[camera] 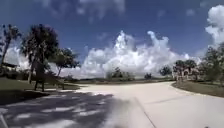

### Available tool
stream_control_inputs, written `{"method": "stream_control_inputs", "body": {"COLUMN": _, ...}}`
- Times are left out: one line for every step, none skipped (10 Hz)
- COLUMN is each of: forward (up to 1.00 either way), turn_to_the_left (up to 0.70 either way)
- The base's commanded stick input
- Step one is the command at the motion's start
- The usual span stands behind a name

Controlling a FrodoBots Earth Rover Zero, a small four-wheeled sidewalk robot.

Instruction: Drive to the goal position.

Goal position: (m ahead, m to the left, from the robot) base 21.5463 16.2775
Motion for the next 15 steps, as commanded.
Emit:
{"method": "stream_control_inputs", "body": {"forward": 0.85, "turn_to_the_left": 0.00}}
{"method": "stream_control_inputs", "body": {"forward": 0.85, "turn_to_the_left": 0.00}}
{"method": "stream_control_inputs", "body": {"forward": 0.85, "turn_to_the_left": 0.00}}
{"method": "stream_control_inputs", "body": {"forward": 0.85, "turn_to_the_left": 0.00}}
{"method": "stream_control_inputs", "body": {"forward": 0.85, "turn_to_the_left": 0.04}}
{"method": "stream_control_inputs", "body": {"forward": 0.85, "turn_to_the_left": 0.34}}
{"method": "stream_control_inputs", "body": {"forward": 0.85, "turn_to_the_left": 0.34}}
{"method": "stream_control_inputs", "body": {"forward": 0.85, "turn_to_the_left": 0.34}}
{"method": "stream_control_inputs", "body": {"forward": 0.85, "turn_to_the_left": 0.30}}
{"method": "stream_control_inputs", "body": {"forward": 0.85, "turn_to_the_left": 0.00}}
{"method": "stream_control_inputs", "body": {"forward": 0.85, "turn_to_the_left": 0.00}}
{"method": "stream_control_inputs", "body": {"forward": 0.85, "turn_to_the_left": 0.00}}
{"method": "stream_control_inputs", "body": {"forward": 0.85, "turn_to_the_left": 0.00}}
{"method": "stream_control_inputs", "body": {"forward": 0.85, "turn_to_the_left": 0.00}}
{"method": "stream_control_inputs", "body": {"forward": 0.85, "turn_to_the_left": 0.00}}
